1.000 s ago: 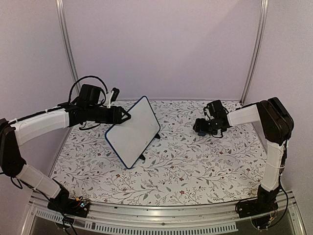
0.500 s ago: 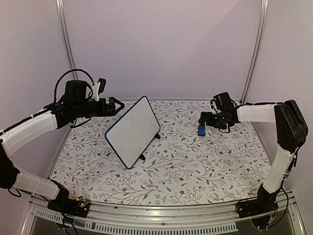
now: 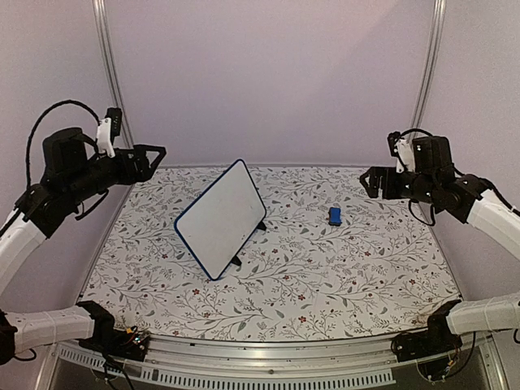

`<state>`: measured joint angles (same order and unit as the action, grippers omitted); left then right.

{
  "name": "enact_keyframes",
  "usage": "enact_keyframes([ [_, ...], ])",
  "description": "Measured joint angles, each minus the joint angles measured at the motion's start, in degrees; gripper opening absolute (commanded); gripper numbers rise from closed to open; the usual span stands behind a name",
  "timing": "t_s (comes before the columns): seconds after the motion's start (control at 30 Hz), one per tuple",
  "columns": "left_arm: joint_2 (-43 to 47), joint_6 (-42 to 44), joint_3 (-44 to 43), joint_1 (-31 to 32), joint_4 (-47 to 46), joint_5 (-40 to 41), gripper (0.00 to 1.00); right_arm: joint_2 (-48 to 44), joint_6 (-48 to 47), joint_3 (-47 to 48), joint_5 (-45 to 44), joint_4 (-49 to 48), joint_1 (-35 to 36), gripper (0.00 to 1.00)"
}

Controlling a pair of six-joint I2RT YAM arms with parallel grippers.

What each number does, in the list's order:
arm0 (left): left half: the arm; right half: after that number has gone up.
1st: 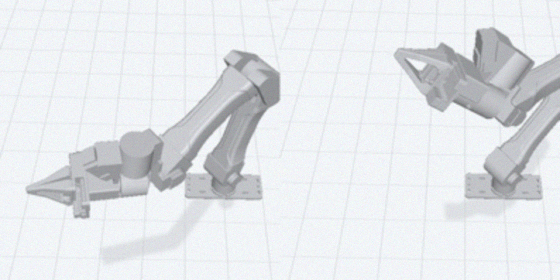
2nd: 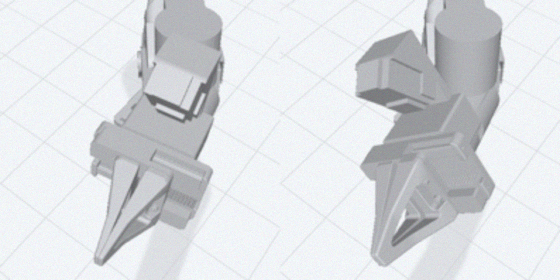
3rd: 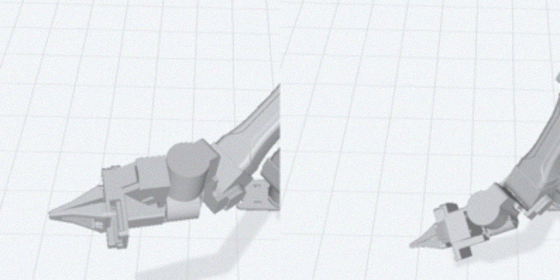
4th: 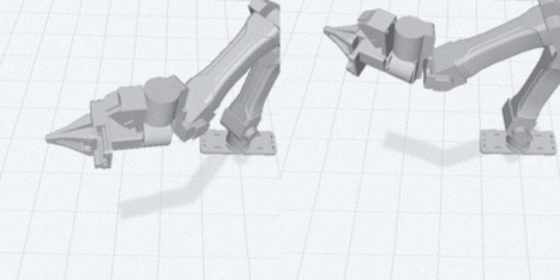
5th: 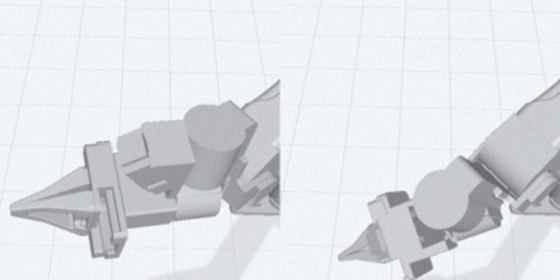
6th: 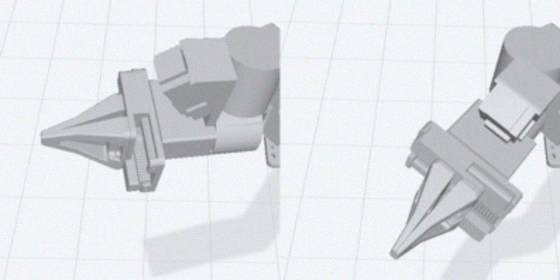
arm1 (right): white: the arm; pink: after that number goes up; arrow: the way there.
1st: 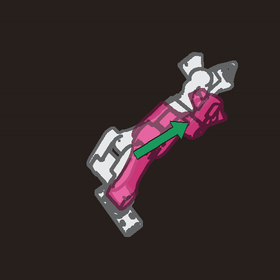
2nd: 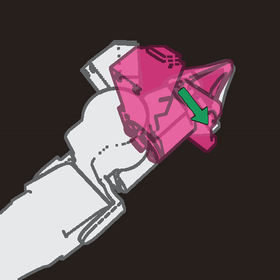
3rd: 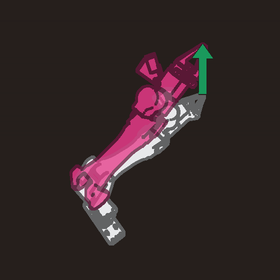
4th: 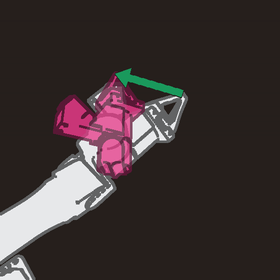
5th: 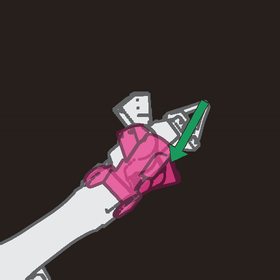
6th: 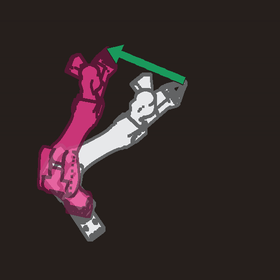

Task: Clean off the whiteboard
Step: Reset both arms

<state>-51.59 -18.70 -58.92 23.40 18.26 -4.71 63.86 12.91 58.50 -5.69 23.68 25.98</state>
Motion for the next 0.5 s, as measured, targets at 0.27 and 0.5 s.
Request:
enact_keyframes([
  [0.27,13.73,0.26,13.9,-0.24,3.58,7.08,1.0,-15.69,-1.7,-7.17,-4.5,4.17,-0.04,0.99],
  [0.5,19.28,0.28,18.58,-0.39,4.74,9.9,1.0,-17.44,-1.81,-7.87,-7.93,4.33,-0.04,0.99],
])
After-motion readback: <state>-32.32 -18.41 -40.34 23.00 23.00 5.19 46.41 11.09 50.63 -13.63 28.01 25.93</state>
